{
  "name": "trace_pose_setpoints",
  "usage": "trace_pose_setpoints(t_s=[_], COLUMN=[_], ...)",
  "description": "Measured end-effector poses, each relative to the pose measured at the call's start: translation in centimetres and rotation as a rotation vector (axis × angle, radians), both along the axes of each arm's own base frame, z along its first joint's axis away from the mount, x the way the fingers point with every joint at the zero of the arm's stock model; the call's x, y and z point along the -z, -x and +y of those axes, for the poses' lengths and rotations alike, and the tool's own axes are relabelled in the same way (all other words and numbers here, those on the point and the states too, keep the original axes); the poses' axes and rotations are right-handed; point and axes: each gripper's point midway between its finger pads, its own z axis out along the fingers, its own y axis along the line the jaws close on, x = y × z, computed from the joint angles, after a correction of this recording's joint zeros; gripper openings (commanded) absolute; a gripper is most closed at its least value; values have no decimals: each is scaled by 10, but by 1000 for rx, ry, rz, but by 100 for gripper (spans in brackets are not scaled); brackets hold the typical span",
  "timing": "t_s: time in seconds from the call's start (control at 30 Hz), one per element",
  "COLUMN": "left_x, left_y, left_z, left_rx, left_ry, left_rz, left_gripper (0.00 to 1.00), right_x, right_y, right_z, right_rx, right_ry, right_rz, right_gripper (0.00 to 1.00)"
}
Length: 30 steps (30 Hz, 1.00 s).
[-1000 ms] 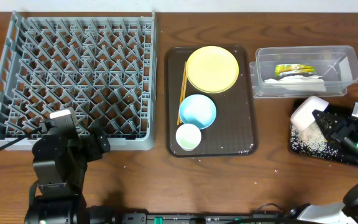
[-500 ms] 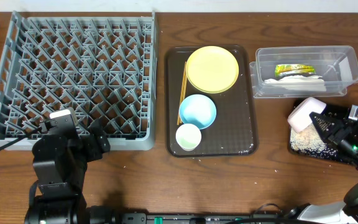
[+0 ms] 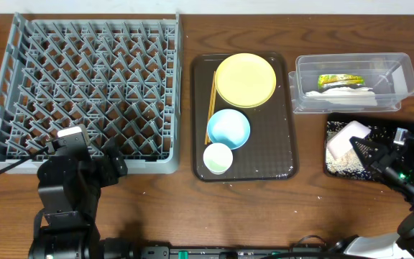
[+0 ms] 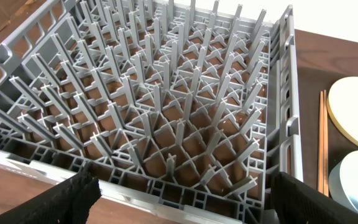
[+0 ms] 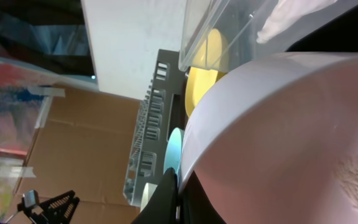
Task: Sort waste into correct bins and load items into the dishwasher
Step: 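Carry pink bowl to black tray and tip rice out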
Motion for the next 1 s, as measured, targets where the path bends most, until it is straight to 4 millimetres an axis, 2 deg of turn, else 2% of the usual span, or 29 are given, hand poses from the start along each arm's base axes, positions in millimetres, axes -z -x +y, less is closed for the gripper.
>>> trace_pose_setpoints(t_s=[0.17, 0.47, 0.63, 1.0], left_x=[0, 0, 0, 0], left_y=[0, 0, 0, 0], left_z=[0, 0, 0, 0], left_rx=[0, 0, 0, 0], left_ry=[0, 0, 0, 0], left_rz=[0, 0, 0, 0], left_gripper=[91, 91, 91, 91], right_x=[0, 1, -1, -22], right_y=[-1, -8, -13, -14], right_z=[3, 37, 35, 33], right_rx=[-11, -137, -138, -129], right_ry=[1, 30, 44, -19], right_rz=[0, -27, -58, -83], right_gripper=[1, 1, 1, 1])
